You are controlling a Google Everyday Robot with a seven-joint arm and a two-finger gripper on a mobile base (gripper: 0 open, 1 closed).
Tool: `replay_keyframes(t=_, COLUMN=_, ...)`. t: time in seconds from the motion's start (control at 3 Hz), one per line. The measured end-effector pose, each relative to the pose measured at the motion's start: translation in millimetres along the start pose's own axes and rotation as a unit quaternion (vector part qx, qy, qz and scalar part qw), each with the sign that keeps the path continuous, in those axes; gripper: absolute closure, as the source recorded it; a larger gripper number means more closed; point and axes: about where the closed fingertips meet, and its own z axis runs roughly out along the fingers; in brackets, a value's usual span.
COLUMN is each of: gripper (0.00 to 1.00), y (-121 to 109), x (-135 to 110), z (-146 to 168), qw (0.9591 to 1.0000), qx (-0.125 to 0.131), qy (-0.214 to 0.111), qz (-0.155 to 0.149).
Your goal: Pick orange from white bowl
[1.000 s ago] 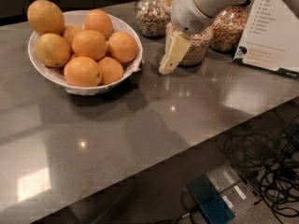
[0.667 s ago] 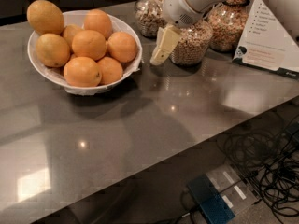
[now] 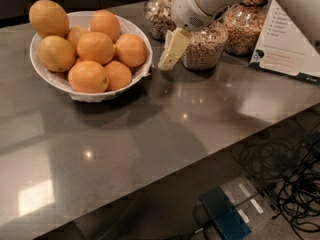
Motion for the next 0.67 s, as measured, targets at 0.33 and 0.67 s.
replay_keyframes(t=0.33, gripper=0.00, y=-0.1, x=-0.8, z=3.8, qw=1.0000, qx=0.000, qy=-0.008, qz=0.005)
replay_keyframes(t=0.67, gripper=0.00, y=-2.0, x=-5.7, z=11.0, qw=0.9997, qx=-0.001, qy=-0.024, qz=0.002)
